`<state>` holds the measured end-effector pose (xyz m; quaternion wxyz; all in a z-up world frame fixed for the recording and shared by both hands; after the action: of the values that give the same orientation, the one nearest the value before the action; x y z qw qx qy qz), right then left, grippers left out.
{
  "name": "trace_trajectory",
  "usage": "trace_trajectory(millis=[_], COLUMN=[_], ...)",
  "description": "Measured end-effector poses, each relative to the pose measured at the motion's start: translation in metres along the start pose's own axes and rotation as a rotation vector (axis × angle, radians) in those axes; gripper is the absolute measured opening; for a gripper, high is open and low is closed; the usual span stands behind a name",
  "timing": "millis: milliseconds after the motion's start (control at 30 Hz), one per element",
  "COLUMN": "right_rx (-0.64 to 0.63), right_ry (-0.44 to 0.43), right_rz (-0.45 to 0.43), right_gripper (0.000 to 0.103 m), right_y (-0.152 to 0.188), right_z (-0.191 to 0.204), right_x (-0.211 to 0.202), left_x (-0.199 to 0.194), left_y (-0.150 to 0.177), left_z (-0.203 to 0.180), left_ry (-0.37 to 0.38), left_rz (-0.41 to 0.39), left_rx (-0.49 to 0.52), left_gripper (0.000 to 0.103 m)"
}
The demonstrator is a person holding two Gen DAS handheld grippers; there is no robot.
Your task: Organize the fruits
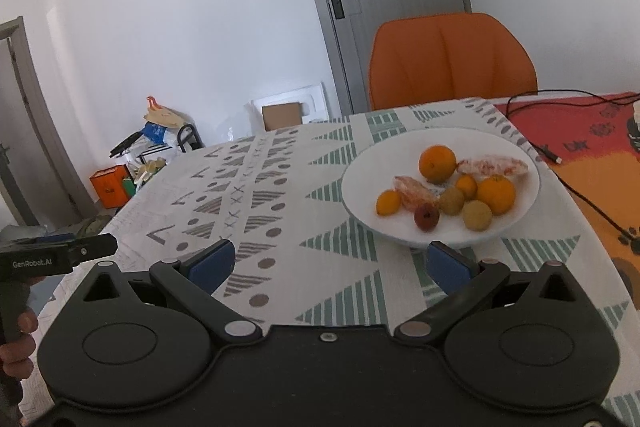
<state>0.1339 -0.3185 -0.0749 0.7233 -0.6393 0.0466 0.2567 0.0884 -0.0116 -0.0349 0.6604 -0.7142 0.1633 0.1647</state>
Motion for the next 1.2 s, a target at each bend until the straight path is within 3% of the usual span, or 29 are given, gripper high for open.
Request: trace_trajectory(millis=[1200], right_rx=[0.002], right_ry=[-0.009], right_rz=[0.043], right_gripper=[0.103], right_y=[0.0108], right_z=[-0.0052], right_x=[0.0085], left_x=[0.0066], left_y=[0.0073], left_z=[-0.0061], left_ry=[0.003], left_rz=[0.032], left_rx=[0.042], left_gripper=[0.100])
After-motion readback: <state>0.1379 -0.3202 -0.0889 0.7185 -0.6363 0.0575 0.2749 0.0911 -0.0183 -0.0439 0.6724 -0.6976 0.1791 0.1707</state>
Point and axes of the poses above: each gripper's, at about its wrist camera, not at the fingertips, and x roughly the way its jaws point, z to its left, y to its underside, the point moved 1 cm from there along x, roughly the way its jaws point, and after that the axes turned 5 degrees about -z, right-handed, at the moved point
